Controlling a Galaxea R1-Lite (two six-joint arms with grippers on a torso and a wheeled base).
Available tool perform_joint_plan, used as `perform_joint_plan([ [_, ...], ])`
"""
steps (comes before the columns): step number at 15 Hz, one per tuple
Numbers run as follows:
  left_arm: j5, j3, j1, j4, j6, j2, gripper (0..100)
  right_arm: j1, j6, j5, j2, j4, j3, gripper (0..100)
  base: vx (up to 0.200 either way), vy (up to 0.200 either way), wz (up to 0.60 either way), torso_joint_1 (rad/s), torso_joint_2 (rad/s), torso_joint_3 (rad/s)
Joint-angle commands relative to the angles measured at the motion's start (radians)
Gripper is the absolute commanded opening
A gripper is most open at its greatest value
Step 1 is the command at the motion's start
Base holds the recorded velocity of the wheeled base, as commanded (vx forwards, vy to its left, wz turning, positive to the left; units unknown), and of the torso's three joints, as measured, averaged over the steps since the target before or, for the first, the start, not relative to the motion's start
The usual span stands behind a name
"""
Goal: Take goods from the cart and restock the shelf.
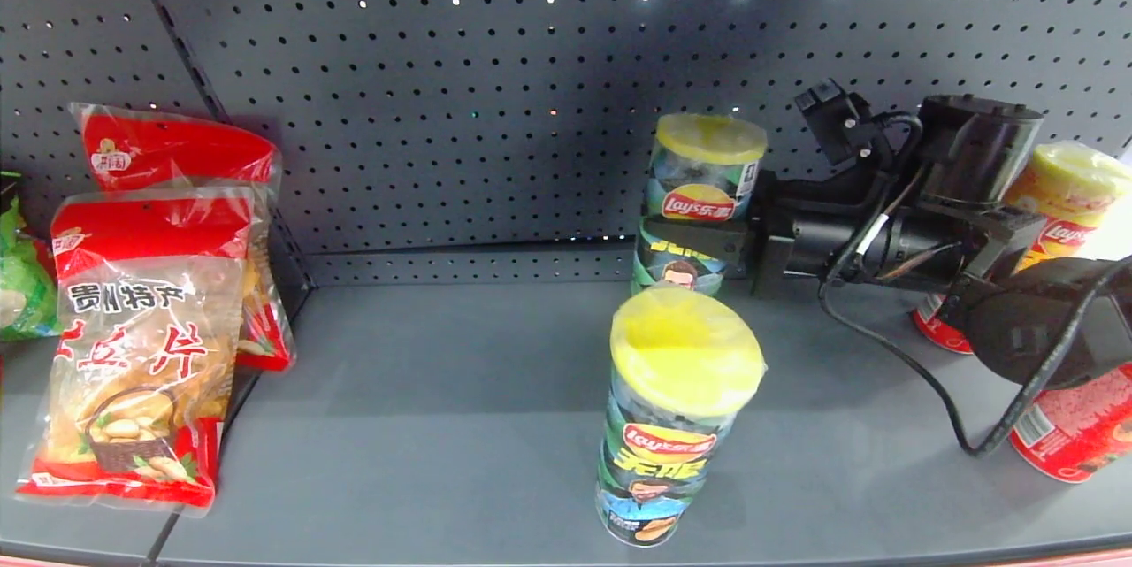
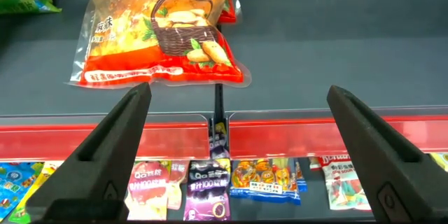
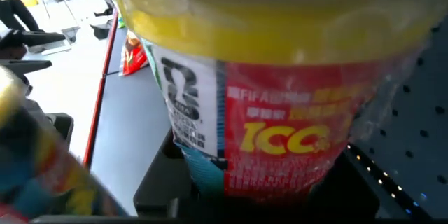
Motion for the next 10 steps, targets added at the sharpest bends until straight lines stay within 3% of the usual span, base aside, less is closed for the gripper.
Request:
perform_joint_plan([
  [1,0.001,0.001,0.001,0.000,0.000,0.002,100,0.004,-0.001,0.002,0.031,0.000,-0.014,0,0.000,0.000,0.00,0.000,0.00,0.000],
  [10,0.001,0.001,0.000,0.000,0.000,0.002,100,0.062,0.019,-0.057,0.107,-0.037,-0.032,0,0.000,0.000,0.00,0.000,0.00,0.000],
])
